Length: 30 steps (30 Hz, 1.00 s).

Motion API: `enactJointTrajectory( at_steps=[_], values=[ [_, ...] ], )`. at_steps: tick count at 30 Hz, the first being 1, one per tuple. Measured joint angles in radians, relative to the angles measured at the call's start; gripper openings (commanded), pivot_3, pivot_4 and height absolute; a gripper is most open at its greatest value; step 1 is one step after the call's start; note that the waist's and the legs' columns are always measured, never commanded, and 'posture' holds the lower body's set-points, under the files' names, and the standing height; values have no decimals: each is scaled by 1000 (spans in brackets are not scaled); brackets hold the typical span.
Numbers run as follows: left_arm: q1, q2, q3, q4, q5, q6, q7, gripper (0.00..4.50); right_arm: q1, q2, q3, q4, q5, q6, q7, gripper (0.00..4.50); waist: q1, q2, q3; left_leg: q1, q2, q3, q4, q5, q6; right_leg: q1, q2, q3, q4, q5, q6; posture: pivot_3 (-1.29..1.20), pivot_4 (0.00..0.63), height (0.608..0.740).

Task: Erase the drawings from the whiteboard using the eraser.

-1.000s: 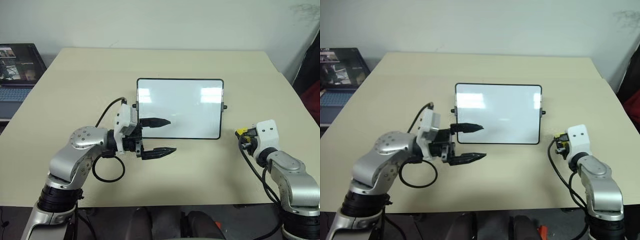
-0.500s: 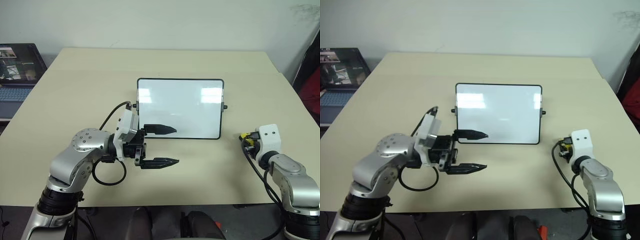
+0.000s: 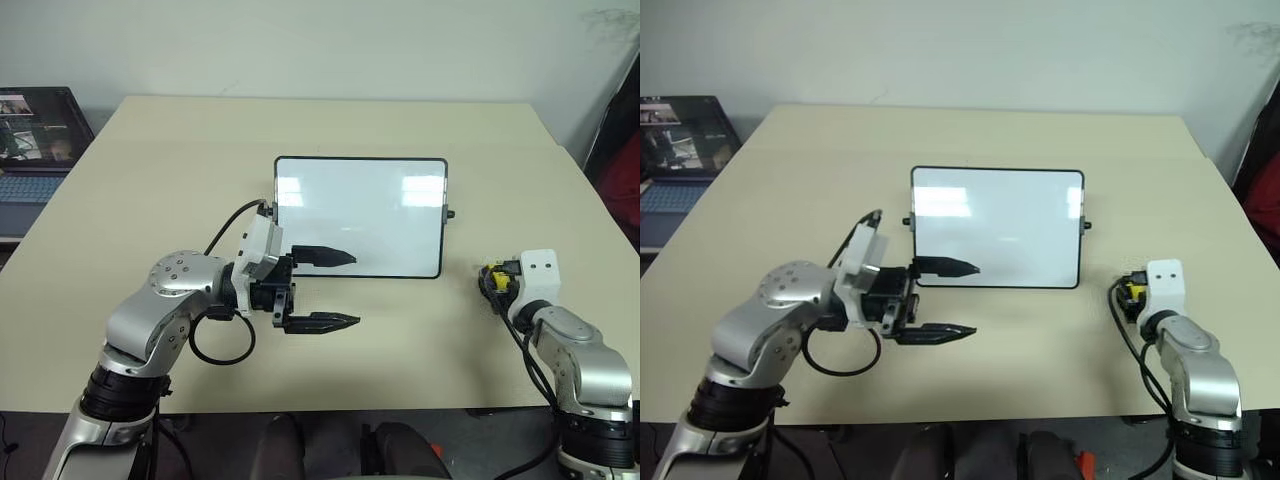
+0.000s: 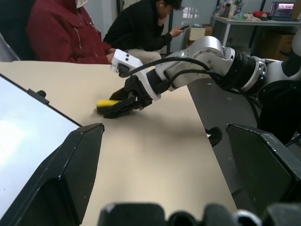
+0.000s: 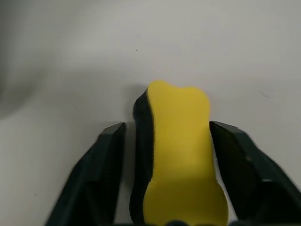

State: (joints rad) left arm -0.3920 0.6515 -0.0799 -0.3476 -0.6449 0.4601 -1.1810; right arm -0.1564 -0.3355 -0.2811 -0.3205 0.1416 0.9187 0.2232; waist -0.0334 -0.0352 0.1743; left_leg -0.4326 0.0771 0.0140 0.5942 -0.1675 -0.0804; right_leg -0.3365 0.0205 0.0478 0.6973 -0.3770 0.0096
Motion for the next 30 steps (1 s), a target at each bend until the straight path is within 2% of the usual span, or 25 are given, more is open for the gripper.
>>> enactJointTrajectory(
  at_steps=[1,2,5,9,11,15,19,24,27,30],
  values=[
    [7,0,0,0,4,-7,0,4500,-10,13,-12,4,5,6,-9,4291,0,0,0,0,0,0,0,0,0,0,0,0,0,0,0,0,150,740],
    [16,0,0,0,7,-11,2,4500,-17,17,-15,4,8,8,-15,4465,0,0,0,0,0,0,0,0,0,0,0,0,0,0,0,0,150,740],
    [39,-1,3,0,14,-13,21,4500,-21,26,-23,-25,28,12,-29,4465,2,1,0,0,0,0,0,0,0,0,0,0,0,0,0,0,150,740],
    [85,-3,73,-2,3,-3,99,4500,-17,57,-46,-238,91,21,-27,4465,1,3,2,0,1,0,0,0,0,-1,0,0,0,0,0,0,150,740],
    [112,-16,126,-10,-12,10,160,4500,15,55,-9,-323,93,-20,-22,4465,2,3,1,0,1,-1,0,0,0,0,0,0,0,-1,1,0,150,740],
    [258,-146,247,-75,-4,8,407,4500,203,88,177,-373,28,-288,4,4465,1,2,0,-1,1,-1,0,0,0,0,-3,0,-2,-2,4,0,150,740],
    [410,-315,291,-129,164,-122,676,4500,350,182,257,-294,-2,-629,24,4465,2,0,-1,0,1,-2,1,0,0,2,-4,-1,-1,-2,4,0,150,740],
    [557,-359,337,-128,327,-286,797,4500,484,199,269,-206,25,-867,95,4465,3,-1,-2,2,1,-3,1,0,0,3,-4,-2,0,-2,4,0,150,740],
    [635,-385,390,-97,384,-363,858,4500,547,206,284,-154,39,-937,117,4465,2,-2,-4,3,1,-3,0,0,0,4,-4,-2,0,-2,3,0,150,740],
    [681,-407,401,-66,409,-383,887,4500,546,208,289,-106,58,-956,133,4465,2,-2,-4,3,1,-3,0,0,0,4,-4,-1,0,-2,3,0,150,740]
  ],
)
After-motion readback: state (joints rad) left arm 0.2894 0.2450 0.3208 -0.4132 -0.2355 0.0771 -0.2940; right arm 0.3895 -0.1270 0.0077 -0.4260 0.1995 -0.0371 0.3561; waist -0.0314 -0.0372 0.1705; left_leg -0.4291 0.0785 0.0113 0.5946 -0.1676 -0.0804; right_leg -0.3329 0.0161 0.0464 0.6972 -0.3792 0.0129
